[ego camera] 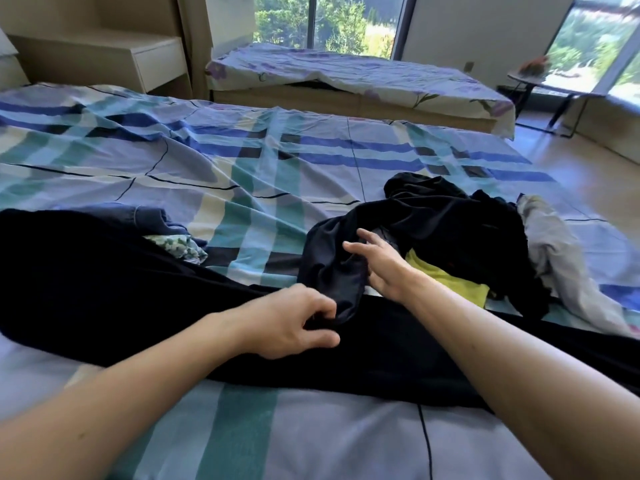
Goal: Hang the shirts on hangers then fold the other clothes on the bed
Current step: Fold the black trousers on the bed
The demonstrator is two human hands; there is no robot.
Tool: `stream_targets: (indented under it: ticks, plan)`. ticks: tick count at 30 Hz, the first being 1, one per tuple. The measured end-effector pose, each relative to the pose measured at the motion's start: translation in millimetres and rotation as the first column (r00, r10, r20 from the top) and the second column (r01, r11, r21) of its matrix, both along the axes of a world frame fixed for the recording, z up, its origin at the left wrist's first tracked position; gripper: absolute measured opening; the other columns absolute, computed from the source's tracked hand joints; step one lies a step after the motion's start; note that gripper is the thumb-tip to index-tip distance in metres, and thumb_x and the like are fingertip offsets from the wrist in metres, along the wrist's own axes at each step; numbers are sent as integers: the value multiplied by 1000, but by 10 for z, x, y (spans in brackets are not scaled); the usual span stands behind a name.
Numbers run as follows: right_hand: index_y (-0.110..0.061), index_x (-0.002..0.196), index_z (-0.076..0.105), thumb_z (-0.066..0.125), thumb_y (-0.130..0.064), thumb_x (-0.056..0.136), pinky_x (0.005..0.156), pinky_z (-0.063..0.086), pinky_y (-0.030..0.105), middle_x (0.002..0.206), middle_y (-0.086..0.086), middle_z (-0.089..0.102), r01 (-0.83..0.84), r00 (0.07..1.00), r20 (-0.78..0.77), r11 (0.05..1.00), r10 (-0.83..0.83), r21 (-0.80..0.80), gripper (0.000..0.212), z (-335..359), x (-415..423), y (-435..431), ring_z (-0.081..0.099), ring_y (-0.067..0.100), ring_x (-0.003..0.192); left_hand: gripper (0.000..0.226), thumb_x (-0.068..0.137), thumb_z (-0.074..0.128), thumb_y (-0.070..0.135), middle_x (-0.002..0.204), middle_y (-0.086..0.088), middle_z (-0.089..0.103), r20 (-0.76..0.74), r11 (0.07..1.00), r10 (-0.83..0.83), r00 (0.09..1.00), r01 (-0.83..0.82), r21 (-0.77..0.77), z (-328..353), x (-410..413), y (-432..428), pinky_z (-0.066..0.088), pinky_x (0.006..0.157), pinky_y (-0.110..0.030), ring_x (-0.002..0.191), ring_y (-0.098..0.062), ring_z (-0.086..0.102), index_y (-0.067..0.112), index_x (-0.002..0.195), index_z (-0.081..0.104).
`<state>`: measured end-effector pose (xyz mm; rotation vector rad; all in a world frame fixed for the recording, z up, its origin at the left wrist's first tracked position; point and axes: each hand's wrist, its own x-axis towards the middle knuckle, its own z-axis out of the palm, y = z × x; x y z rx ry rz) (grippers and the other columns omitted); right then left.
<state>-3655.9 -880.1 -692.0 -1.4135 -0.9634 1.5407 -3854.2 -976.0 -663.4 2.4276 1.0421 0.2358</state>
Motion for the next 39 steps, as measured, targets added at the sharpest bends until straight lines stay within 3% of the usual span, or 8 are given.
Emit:
stream_targets:
  ticks: [4, 8, 11, 22, 27, 32, 36, 39]
  plan:
    - [-1, 133, 61, 76, 3, 80, 96, 55, 36, 110, 17, 71, 55, 987, 149, 997, -63, 55, 55, 111, -121, 301, 68, 27, 104, 33, 82, 62, 46, 76, 2, 57, -196, 1000, -13, 981, 18, 24, -181, -20, -32, 49, 70, -38, 75, -24, 56, 22, 71, 43]
    - [-3, 121, 68, 69, 14, 77, 73, 61, 32, 90, 15, 70, 157, 977, 103, 958, -186, 240, 47, 588, -64, 333, 67, 22, 67, 17, 78, 57, 38, 94, -6, 64, -332, 1000, -15, 943, 10, -18, -300, -61, -22, 52, 79, -41, 90, -31, 62, 23, 79, 50]
    - [-16, 118, 67, 68, 10, 81, 75, 62, 36, 98, 14, 69, 268, 958, 0, 896, -287, 353, 46, 973, 278, 158, 67, 22, 72, 17, 80, 58, 32, 107, -12, 61, -417, 999, -12, 909, -5, -40, -317, -8, 13, 52, 84, -40, 99, -33, 62, 20, 88, 50]
    - [-5, 133, 62, 46, 15, 86, 67, 55, 27, 108, 10, 70, 362, 932, -197, 822, -305, 440, 54, 1359, 1859, -1021, 66, 20, 84, 44, 82, 55, 14, 127, 0, 61, -518, 998, -50, 854, 18, -67, -313, 213, 119, 41, 99, -21, 121, -16, 55, 21, 125, 59]
    - [-11, 132, 62, 44, 19, 84, 86, 52, 25, 107, 6, 66, 457, 889, -262, 694, -376, 556, 59, 1240, 2213, -1581, 63, 18, 93, 55, 79, 49, 11, 132, 10, 56, -560, 995, -88, 824, 104, -3, -409, 256, 104, 38, 101, -17, 127, -10, 51, 29, 130, 55]
    - [-20, 96, 69, 56, -3, 93, 80, 47, 27, 85, -3, 68, 644, 755, -174, 666, -632, 377, 22, 603, 2707, -2041, 63, 12, 78, 60, 75, 47, 17, 132, 18, 51, -599, 986, -112, 793, 162, 29, -530, 210, 122, 32, 103, -11, 131, -2, 45, 35, 133, 52]
    - [-23, 101, 60, 65, -17, 93, 63, 51, 27, 86, 0, 66, 642, 764, 93, 767, -639, -4, 11, 78, 3090, -2249, 60, 13, 65, 60, 75, 53, 24, 138, 20, 49, -573, 990, -33, 819, 103, 91, -688, 139, 121, 37, 105, -16, 132, -3, 47, 39, 134, 51]
    - [-18, 104, 64, 67, -31, 92, 56, 54, 22, 79, 3, 69, 594, 804, 108, 791, -584, -147, 18, -2, 3260, -2205, 62, 14, 62, 60, 40, 78, 30, 98, 16, 69, -436, 980, 4, 900, 84, 182, -788, 120, 111, 59, 61, -25, 86, -9, 73, 36, 99, 69]
